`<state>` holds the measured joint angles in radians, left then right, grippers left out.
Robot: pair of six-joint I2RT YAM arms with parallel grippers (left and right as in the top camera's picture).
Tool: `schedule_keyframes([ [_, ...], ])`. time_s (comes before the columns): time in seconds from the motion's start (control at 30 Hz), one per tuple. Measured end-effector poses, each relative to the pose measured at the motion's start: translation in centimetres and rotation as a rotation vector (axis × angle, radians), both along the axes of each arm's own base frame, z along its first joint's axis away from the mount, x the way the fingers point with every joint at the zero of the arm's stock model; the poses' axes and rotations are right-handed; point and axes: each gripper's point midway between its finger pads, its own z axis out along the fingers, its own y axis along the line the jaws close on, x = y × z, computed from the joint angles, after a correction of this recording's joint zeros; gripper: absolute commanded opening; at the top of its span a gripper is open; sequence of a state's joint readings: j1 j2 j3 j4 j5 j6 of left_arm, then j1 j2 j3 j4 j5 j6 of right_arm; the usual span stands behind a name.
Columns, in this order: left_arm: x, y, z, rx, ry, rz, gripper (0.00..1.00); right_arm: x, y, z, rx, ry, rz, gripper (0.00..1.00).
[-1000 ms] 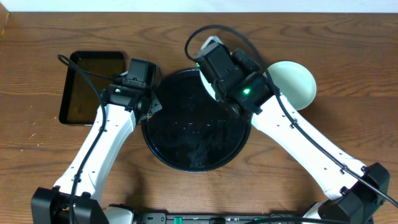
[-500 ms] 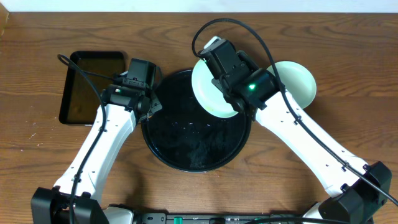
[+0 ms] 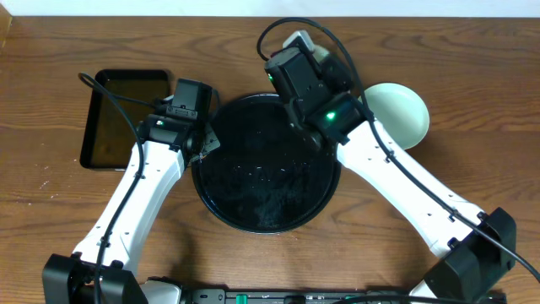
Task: Clean dirty plates on tray and stack at the side
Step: 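Carry the blue plate right and set it on the plate stack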
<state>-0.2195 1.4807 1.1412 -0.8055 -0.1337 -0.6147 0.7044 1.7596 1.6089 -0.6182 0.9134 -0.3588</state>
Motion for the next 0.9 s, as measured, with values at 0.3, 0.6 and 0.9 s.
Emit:
schedule_keyframes([
  [0.3,0.0,0.0,0.0,0.004,0.001,-0.009,0.08,-0.3,1.3,2.2,-0.189,-0.039,0.058,0.01],
  [0.6,0.1,1.0,0.0,0.003,0.002,0.022,0.08,-2.1,3.8,2.7,-0.245,-0.056,0.105,0.01],
  [0.9,0.1,2.9,-0.2,-0.052,0.019,0.055,0.08,-2.7,4.1,2.9,-0.26,-0.067,0.094,0.01],
])
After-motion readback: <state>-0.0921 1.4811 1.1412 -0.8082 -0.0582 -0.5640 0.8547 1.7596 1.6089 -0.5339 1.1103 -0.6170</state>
